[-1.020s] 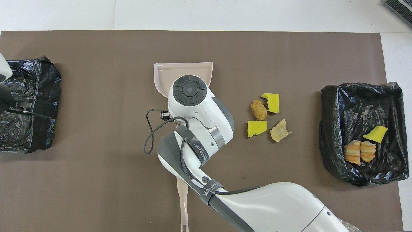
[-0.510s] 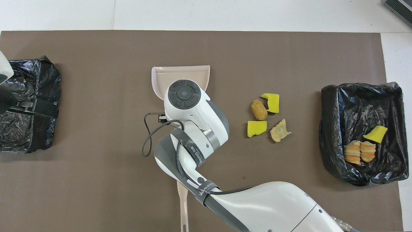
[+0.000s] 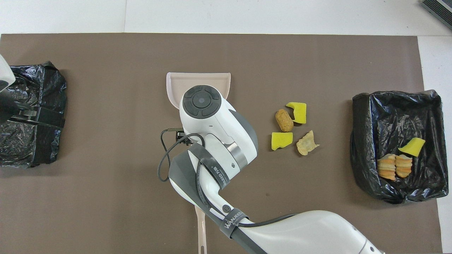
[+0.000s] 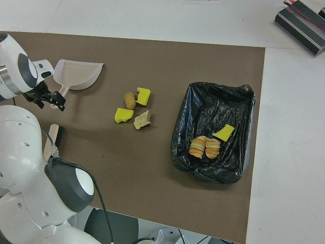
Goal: Sweep and dump trash in bin
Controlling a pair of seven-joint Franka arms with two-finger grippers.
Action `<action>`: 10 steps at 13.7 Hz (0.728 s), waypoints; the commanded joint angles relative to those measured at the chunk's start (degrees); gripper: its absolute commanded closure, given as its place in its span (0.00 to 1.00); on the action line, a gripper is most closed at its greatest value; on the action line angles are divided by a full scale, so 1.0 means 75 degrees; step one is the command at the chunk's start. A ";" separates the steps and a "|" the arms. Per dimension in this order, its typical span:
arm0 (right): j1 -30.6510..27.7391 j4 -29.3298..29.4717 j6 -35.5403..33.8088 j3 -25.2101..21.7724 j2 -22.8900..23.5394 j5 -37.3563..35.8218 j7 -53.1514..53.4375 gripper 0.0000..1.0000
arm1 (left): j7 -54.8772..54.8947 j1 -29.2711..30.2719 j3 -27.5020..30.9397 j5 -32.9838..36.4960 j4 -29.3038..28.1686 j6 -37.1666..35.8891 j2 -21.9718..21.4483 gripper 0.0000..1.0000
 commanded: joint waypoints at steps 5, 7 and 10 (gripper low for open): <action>0.1089 -0.5098 0.2447 0.0044 -0.3141 0.1632 -0.0129 0.00 | 0.0016 -0.0217 -0.0028 -0.0058 0.0160 0.1074 0.1027 0.00; 0.1534 -0.5715 0.3283 0.0044 -0.3205 0.1961 -0.0025 0.00 | -0.0019 -0.0450 -0.0075 -0.0047 0.0407 0.1190 0.1461 0.00; 0.1818 -0.6067 0.3684 0.0032 -0.3063 0.1963 0.0246 0.00 | -0.0054 -0.0930 -0.0075 -0.0035 0.0431 0.1857 0.2000 0.00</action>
